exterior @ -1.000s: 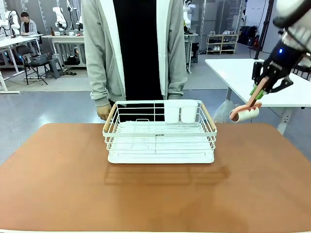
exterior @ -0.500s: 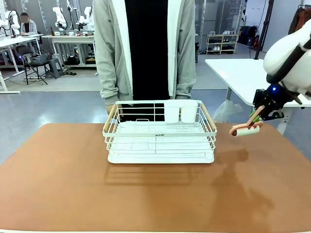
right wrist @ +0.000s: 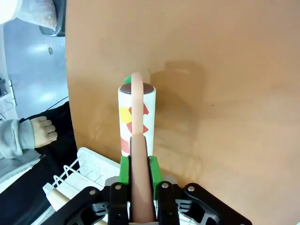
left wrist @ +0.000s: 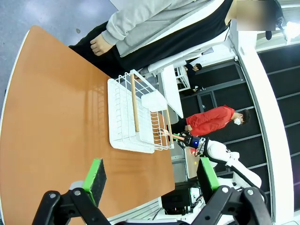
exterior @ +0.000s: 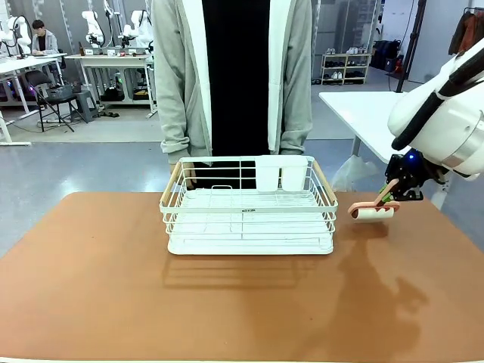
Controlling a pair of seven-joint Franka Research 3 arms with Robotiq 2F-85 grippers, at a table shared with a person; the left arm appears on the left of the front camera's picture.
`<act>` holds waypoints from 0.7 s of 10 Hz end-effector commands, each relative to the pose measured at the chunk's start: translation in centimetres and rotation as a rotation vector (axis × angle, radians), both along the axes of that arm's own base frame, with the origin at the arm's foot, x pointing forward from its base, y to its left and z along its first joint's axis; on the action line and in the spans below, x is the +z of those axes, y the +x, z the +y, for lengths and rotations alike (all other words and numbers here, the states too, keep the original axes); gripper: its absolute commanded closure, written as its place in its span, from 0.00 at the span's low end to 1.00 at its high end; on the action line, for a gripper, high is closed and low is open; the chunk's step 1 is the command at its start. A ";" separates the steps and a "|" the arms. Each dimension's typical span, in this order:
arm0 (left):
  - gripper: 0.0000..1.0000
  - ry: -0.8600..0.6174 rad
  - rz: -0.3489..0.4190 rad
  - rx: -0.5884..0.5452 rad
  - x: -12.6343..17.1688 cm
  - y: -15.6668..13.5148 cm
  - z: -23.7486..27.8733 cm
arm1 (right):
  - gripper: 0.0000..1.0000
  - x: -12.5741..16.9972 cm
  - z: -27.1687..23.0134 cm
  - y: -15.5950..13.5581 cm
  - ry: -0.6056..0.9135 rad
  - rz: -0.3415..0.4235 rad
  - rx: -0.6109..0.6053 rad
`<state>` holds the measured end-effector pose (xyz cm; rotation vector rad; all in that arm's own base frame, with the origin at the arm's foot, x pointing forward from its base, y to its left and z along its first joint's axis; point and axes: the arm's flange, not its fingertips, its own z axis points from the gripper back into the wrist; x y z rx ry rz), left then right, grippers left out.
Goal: Clean the table.
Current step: Place the Lint Roller down when the Dish drying rack is positioned in the middle of the table.
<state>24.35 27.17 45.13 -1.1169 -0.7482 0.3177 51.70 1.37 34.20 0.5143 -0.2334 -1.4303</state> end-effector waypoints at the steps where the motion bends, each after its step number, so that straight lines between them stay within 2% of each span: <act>1: 0.00 -0.007 -0.038 -0.003 0.2 0.1 0.4 | 0.79 -0.6 0.2 -0.2 0.003 -0.025 -0.033; 3: 0.00 -0.007 -0.038 -0.003 0.2 0.1 0.4 | 0.79 -0.9 0.2 -1.3 -0.005 -0.005 -0.026; 5: 0.00 -0.007 -0.038 -0.003 0.2 0.1 0.4 | 0.65 -1.0 0.6 -2.7 -0.047 0.018 0.003; 6: 0.00 -0.007 -0.038 -0.003 0.2 0.1 0.4 | 0.42 -0.8 0.8 -3.3 -0.074 0.024 0.011; 7: 0.00 -0.007 -0.038 -0.003 0.2 0.1 0.4 | 0.32 -0.5 1.1 -4.0 -0.085 0.042 0.011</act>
